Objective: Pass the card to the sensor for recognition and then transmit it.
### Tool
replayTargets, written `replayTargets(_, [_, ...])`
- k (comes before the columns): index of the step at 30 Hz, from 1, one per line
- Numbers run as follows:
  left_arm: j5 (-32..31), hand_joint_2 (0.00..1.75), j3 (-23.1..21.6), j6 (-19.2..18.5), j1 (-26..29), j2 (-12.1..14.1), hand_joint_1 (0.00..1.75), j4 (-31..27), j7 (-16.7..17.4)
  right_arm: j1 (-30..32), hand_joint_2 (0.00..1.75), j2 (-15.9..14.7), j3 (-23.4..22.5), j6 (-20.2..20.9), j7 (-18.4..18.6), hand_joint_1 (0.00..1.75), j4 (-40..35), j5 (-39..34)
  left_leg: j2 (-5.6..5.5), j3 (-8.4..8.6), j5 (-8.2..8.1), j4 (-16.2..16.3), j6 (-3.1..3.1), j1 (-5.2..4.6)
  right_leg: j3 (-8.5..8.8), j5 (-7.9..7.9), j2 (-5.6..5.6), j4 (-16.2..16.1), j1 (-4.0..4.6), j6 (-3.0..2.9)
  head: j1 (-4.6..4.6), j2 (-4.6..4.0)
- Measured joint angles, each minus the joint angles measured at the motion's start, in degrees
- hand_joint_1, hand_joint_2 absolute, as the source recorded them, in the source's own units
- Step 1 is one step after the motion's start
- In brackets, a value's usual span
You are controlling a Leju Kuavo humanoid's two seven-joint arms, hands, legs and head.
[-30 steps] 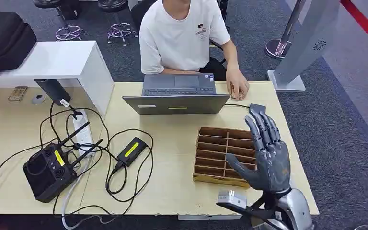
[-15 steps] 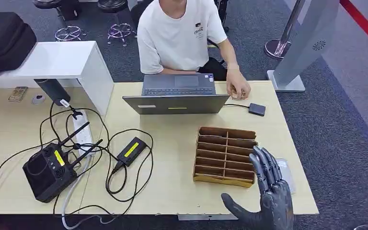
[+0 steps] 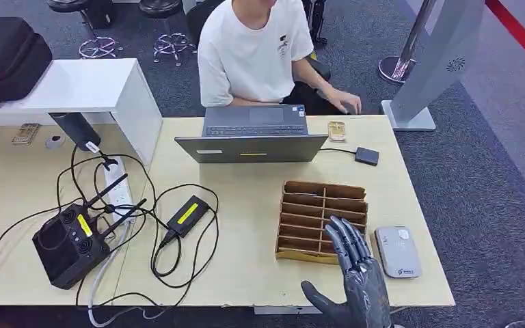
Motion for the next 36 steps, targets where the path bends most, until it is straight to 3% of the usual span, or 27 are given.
replayTargets(21, [-1.07, 1.75, -0.04, 1.01, -0.05, -0.33, 0.00, 0.00, 0.39, -5.06, 1.75, 4.61, 2.71, 0.59, -1.55, 0.00, 12.34, -0.70, 0.00, 0.00, 0.01, 0.00, -0.01, 0.01, 0.00, 0.00, 0.00, 0.01, 0.00, 0.00, 0.00, 0.00])
replayTargets(36, [-1.70, 1.75, -0.15, 0.74, -0.07, -0.31, 0.00, 0.00, 1.01, -7.31, 1.75, 6.05, 3.74, 0.17, -1.97, 0.00, 20.59, -3.19, 0.00, 0.00, 0.01, 0.00, -0.01, 0.00, 0.00, 0.00, 0.00, 0.00, 0.00, 0.00, 0.02, 0.00])
